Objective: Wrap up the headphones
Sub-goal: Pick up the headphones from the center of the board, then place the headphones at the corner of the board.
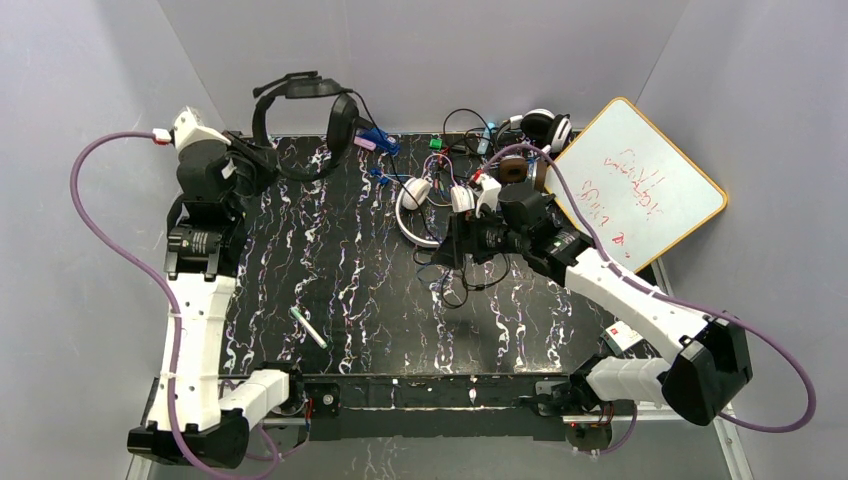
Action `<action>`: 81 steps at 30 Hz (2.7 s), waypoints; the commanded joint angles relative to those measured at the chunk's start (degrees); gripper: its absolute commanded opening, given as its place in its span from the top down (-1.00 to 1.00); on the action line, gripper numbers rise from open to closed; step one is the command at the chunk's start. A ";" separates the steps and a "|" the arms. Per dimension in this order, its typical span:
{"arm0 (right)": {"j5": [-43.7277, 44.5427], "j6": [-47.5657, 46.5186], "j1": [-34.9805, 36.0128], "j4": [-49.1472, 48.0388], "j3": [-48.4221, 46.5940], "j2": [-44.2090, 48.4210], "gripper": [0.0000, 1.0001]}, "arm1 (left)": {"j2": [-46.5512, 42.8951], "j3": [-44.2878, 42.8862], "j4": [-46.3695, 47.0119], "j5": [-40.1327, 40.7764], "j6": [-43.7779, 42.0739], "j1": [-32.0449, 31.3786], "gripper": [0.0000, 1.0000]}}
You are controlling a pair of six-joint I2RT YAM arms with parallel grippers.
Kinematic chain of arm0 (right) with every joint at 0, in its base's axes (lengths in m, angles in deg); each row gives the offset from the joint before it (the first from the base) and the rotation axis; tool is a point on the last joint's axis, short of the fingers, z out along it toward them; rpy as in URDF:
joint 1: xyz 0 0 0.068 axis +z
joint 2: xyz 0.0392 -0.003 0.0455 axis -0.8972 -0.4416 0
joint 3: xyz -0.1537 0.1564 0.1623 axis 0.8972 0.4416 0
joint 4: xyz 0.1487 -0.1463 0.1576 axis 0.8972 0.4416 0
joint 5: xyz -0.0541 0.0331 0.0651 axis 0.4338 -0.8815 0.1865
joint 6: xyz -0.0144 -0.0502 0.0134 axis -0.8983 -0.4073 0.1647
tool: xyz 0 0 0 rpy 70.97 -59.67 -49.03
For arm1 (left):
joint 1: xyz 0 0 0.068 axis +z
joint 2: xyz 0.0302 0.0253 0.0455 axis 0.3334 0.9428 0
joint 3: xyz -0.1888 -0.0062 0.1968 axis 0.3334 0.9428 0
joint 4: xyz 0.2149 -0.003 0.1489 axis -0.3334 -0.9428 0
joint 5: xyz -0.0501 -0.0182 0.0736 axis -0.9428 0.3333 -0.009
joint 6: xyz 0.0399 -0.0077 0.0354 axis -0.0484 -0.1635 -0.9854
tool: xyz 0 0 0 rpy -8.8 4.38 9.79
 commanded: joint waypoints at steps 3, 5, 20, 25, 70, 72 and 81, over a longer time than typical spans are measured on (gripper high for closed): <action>3.86 -4.81 1.01 -3.32 -1.74 2.37 -0.94 | 5.42 -13.98 8.24 -3.34 1.78 -0.12 0.90; 3.79 -6.29 1.02 -5.13 -1.28 3.86 -0.97 | 7.53 -19.43 8.33 -5.19 1.60 -0.12 0.89; 5.78 -12.82 1.05 -17.05 -2.00 1.88 -0.97 | 12.66 -49.18 10.41 -10.61 3.25 -0.12 0.88; 6.29 -15.42 1.05 -21.99 -2.39 -2.92 -0.94 | 12.83 -53.53 10.62 -9.42 4.05 -0.12 0.89; 5.84 -22.26 0.92 -24.39 8.03 4.57 -0.84 | 10.42 -35.55 7.18 4.10 2.83 -0.29 0.87; 4.83 -22.78 0.89 -28.27 13.29 5.93 -0.96 | 11.14 -40.54 7.03 4.84 2.24 -0.29 0.87; -6.90 -29.62 0.96 -30.05 9.49 -1.32 -0.97 | 13.22 -53.54 8.45 3.73 4.63 -0.29 0.87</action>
